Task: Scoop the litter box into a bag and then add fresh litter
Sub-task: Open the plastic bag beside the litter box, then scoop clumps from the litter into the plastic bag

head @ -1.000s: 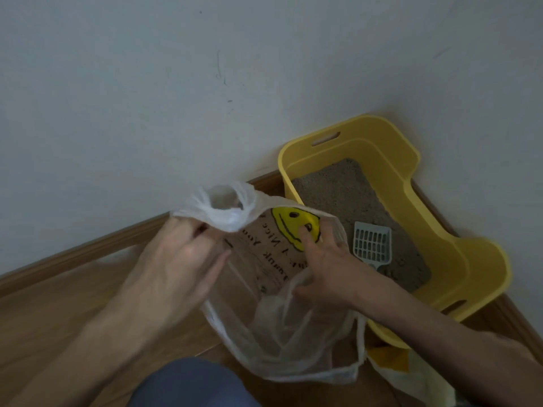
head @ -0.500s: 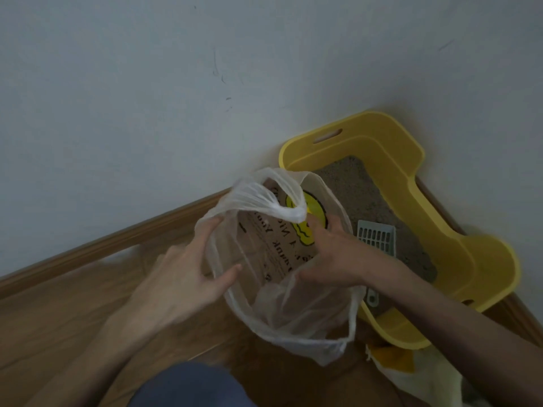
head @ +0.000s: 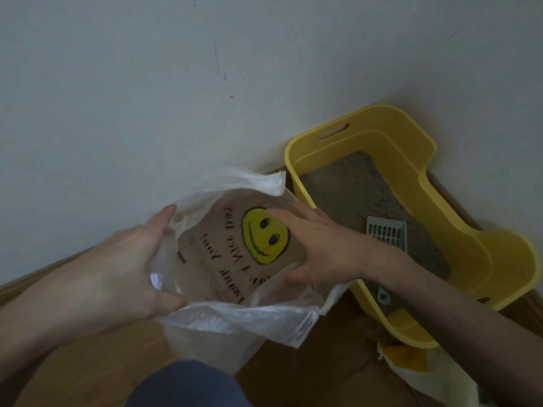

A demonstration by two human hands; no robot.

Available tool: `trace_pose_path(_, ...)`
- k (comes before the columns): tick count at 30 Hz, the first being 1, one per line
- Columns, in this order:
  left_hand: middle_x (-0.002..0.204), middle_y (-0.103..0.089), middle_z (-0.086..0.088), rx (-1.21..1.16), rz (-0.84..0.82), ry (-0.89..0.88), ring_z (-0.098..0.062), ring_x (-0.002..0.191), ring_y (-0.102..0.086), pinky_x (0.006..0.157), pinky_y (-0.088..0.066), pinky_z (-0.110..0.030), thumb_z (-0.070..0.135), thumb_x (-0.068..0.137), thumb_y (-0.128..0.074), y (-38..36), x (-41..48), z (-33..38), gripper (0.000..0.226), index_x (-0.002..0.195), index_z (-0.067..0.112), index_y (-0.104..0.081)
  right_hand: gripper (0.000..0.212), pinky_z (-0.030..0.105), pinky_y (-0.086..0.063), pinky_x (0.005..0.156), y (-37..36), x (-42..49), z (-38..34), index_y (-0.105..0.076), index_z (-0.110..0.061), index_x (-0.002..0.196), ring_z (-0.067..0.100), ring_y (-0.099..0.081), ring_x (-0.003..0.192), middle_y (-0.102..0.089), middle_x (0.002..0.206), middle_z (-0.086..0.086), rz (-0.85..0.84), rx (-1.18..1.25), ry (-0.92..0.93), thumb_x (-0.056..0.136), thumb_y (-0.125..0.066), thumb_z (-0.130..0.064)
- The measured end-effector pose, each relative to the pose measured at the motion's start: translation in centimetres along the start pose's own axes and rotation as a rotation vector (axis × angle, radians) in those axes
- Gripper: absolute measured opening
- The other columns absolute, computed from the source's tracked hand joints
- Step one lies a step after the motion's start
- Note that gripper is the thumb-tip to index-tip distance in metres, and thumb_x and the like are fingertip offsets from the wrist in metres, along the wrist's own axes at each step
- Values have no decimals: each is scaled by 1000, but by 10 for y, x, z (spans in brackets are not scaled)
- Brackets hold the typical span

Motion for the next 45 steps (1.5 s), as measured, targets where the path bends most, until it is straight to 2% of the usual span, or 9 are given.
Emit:
trace_pose_path(6,111,-38,23,-9,-2,-137,0,106,-40,87,-38,-20,52,56,-86,-27,21,34,123,145,45,-2,105,52,-25,116,-19,17,14,-6,-43,149,25,-12,147,-11,159,-6,-22,170,4,73,-78,-49)
trace_pose_path(9,116,-33,18,-45,51,-161,3,105,-27,82,-28,-17,46,60,-86,-43,35,44,117,147,38,-9,102,40,-25,116,-15,11,24,-9,-39,151,15,-14,145,-14,159,-9,25,226,14,76,-78,-46)
trace_pose_path(14,138,-40,10,-198,76,-217,-5,120,-38,99,-39,-26,59,53,-85,-62,52,47,120,147,40,-13,91,22,-34,104,-11,-14,43,-19,-40,151,-3,-25,135,-19,156,-19,72,409,21,79,-76,-44)
trace_pose_path(19,147,-36,5,-220,70,-181,-13,131,-37,106,-36,-32,64,47,-82,-70,59,49,129,151,30,-13,50,30,-53,94,-3,-54,70,-56,-32,129,1,-59,115,-64,124,-13,87,674,-24,81,-70,-39)
trace_pose_path(22,147,-36,2,-216,67,-173,-16,132,-37,107,-39,-36,73,41,-74,-70,63,51,133,151,30,-12,24,31,-58,81,5,-80,115,-66,-18,109,14,-70,93,-74,99,0,284,857,-227,87,-66,-26)
trace_pose_path(25,149,-36,-1,-196,82,-177,-18,133,-36,106,-38,-36,70,45,-78,-70,65,54,132,151,28,-11,9,22,-53,62,-6,-99,175,-70,-9,92,15,-67,73,-73,83,8,481,709,-573,91,-65,-16)
trace_pose_path(32,148,-38,-4,-160,98,-187,-23,132,-40,103,-41,-41,74,41,-75,-71,70,58,132,150,28,-15,35,26,-39,45,-60,-87,231,-56,-14,60,9,-45,40,-49,50,2,291,445,-758,92,-64,-28)
trace_pose_path(39,141,-47,-5,-130,155,-196,-25,125,-46,95,-46,-42,85,31,-68,-73,76,56,139,148,26,-22,33,28,-42,48,-89,-65,244,-48,-15,75,19,-57,60,-56,73,7,212,309,-864,88,-66,-40)
trace_pose_path(45,137,-49,-3,-139,159,-228,-24,121,-48,90,-44,-37,72,37,-74,-79,75,60,128,146,29,-24,35,39,-55,74,-95,-52,238,-51,-12,102,29,-62,95,-57,101,11,167,184,-883,87,-69,-38)
Point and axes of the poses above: each hand's wrist, its own x-axis towards the middle knuckle, its own y-axis out of the back of the hand, z = x × y, the point moved 7 cm from there along x, towards the middle knuckle
